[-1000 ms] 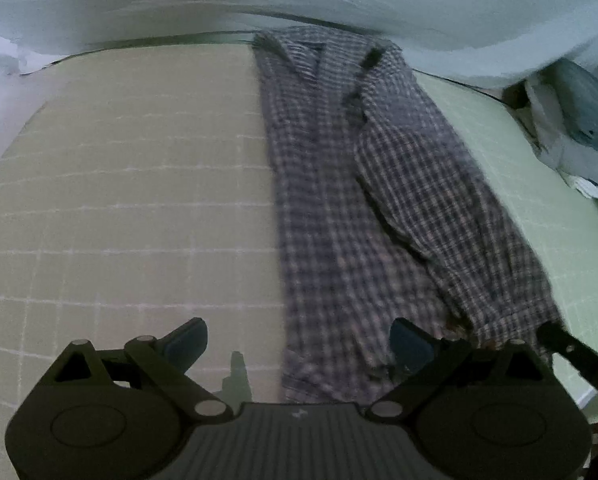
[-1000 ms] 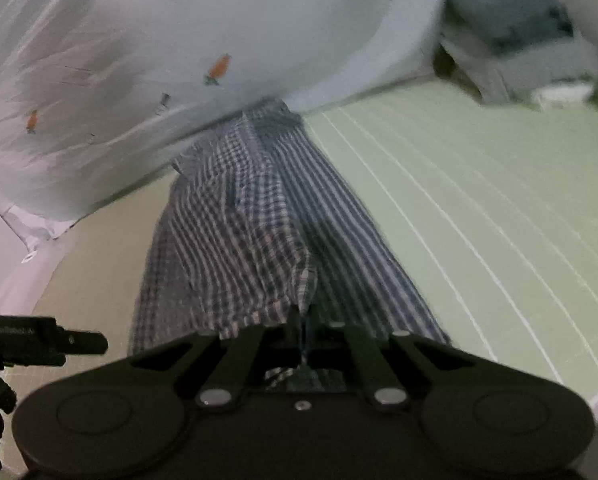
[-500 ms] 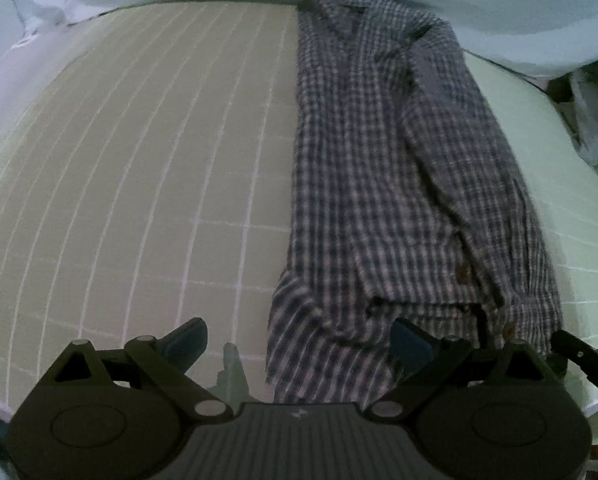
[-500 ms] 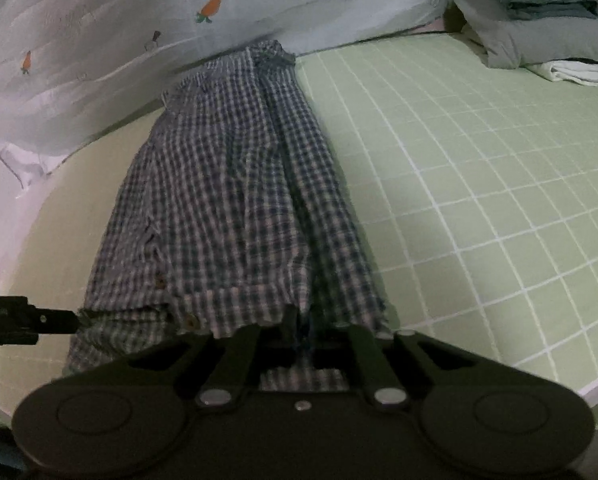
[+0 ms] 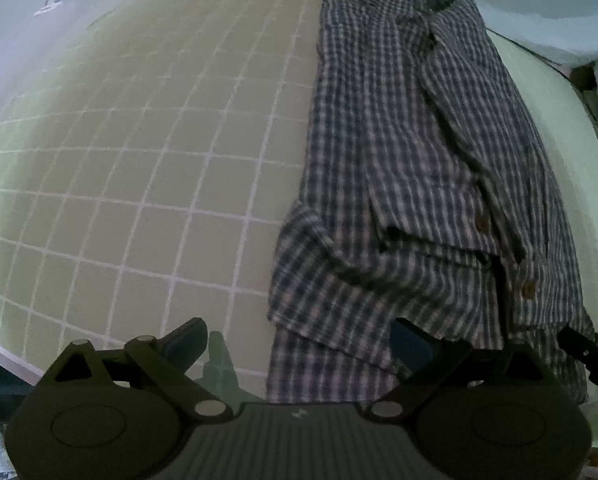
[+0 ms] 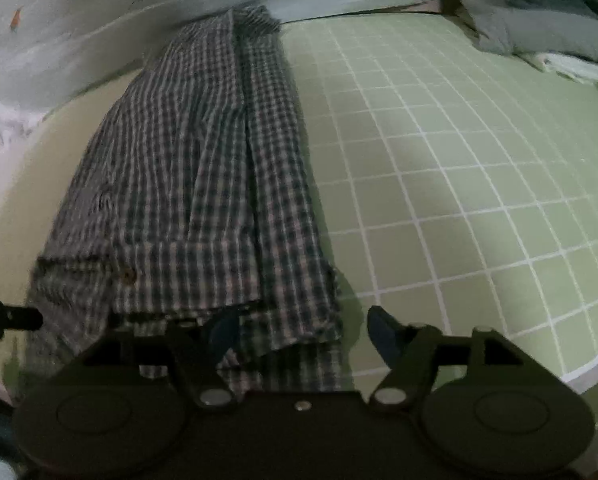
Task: Fold clothes
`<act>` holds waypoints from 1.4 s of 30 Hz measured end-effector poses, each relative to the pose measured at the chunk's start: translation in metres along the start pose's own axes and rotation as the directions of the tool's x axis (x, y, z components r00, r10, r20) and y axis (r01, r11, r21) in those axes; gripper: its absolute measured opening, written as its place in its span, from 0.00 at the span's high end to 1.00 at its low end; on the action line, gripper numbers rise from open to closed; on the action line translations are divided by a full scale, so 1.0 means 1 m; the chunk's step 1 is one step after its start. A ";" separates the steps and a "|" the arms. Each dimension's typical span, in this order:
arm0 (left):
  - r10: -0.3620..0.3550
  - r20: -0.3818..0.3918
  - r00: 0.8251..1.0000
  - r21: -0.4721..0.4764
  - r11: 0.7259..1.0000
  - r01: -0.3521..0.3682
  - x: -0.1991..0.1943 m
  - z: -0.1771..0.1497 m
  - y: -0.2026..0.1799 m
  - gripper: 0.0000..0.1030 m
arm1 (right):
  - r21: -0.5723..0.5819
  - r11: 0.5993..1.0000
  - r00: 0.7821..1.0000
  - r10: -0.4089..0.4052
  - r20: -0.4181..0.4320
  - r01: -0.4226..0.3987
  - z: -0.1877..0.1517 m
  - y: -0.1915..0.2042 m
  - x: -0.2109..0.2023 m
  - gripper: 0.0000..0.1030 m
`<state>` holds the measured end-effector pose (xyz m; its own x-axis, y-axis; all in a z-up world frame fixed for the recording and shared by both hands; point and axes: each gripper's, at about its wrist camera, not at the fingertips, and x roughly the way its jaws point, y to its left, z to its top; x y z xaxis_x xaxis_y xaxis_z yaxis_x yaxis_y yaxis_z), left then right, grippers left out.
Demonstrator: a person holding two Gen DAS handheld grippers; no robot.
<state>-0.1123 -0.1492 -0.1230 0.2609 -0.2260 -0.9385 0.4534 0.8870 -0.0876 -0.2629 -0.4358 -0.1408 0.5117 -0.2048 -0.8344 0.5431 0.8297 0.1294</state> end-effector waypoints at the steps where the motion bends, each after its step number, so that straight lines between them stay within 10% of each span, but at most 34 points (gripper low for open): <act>1: 0.000 0.000 1.000 0.004 1.000 0.000 0.001 -0.003 -0.002 0.05 | -0.009 1.000 1.000 -0.003 -0.002 0.003 0.000 0.000 0.001 0.23; 11: 0.011 0.056 0.998 0.039 0.999 -0.014 -0.001 -0.026 -0.022 0.24 | -0.147 0.986 0.997 0.077 0.006 -0.076 -0.006 0.006 0.001 0.27; 16: 0.027 0.108 0.994 0.048 0.998 -0.032 -0.007 -0.032 -0.026 0.49 | -0.270 0.958 0.994 0.107 0.016 -0.099 -0.009 0.012 -0.004 0.92; 20: -0.009 0.123 0.992 0.011 1.000 0.008 -0.007 -0.033 -0.034 0.97 | -0.242 0.955 0.985 0.174 -0.005 -0.170 -0.009 0.002 -0.007 0.95; 28: -0.195 0.191 0.962 -0.058 0.976 0.209 -0.064 -0.022 -0.018 0.99 | -0.149 0.951 0.954 0.286 0.091 -0.271 0.011 -0.020 -0.070 0.96; 34: -0.202 0.147 0.968 -0.146 0.964 0.223 -0.050 -0.013 -0.005 1.00 | -0.013 0.940 0.939 0.342 0.031 -0.341 0.018 -0.038 -0.053 0.96; 42: -0.295 0.253 0.921 -0.200 0.916 0.348 -0.057 0.045 0.008 1.00 | 0.089 0.908 0.908 0.395 0.144 -0.409 0.079 -0.040 -0.052 0.96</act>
